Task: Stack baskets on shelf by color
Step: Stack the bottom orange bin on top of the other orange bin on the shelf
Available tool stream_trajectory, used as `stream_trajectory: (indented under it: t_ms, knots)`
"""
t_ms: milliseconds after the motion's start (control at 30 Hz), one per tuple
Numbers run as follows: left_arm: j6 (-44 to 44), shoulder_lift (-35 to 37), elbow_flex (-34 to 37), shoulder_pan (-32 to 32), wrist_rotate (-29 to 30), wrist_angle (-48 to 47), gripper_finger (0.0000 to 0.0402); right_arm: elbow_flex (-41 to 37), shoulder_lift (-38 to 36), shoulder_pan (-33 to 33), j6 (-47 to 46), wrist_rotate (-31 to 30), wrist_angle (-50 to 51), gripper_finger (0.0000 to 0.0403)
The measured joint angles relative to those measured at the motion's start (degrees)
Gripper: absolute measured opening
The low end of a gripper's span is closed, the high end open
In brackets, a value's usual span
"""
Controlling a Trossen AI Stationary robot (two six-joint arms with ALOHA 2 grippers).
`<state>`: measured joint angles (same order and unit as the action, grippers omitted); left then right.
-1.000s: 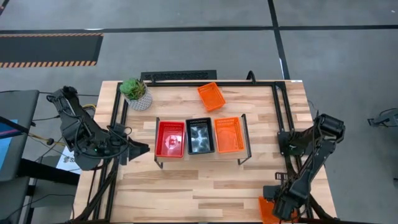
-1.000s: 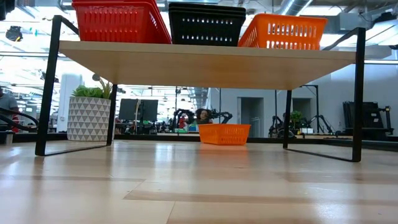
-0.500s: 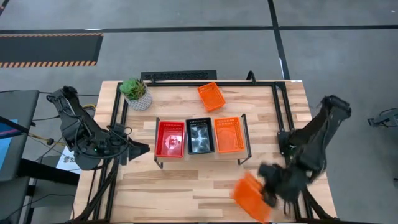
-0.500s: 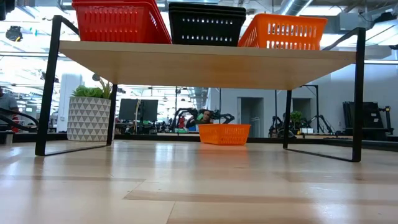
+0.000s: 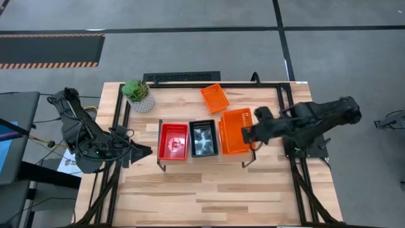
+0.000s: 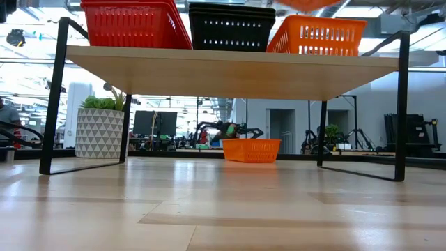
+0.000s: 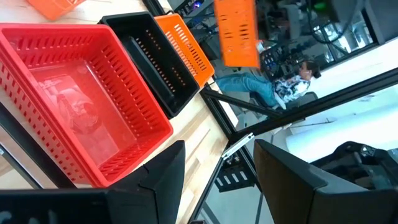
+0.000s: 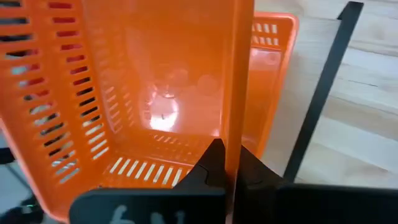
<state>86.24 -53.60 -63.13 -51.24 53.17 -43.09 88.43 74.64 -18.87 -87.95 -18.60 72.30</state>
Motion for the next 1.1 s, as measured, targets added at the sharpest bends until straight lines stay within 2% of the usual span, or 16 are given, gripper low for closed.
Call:
stream_trajectory:
  t_ms: [100, 267, 533, 933, 1100]
  knots:
    - [0.0, 0.02, 0.0, 0.01, 0.0, 0.0, 0.0178, 0.53, 1.71, 4.45, 3.12, 3.66, 0.71, 0.0007]
    - [-0.02, 0.02, 0.0, 0.0, -0.02, 0.0, 0.0178, 0.53, 4.14, 6.74, 3.81, 5.48, 2.78, 0.0012]
    - [-1.51, 0.02, 0.0, 0.02, -0.04, 0.0, 0.0178, 0.53, 7.35, 7.13, 4.1, 6.78, 4.82, 0.0013]
    - [-1.56, 0.02, 0.0, 0.02, -0.39, -0.02, 0.0178, 0.53, 7.29, 7.08, 2.44, 8.31, 4.87, 0.0026]
    - [-2.01, 0.02, 0.0, 0.02, -0.59, 0.0, 0.0178, 0.53, 7.29, 7.08, 1.59, 8.7, 4.86, 0.0043]
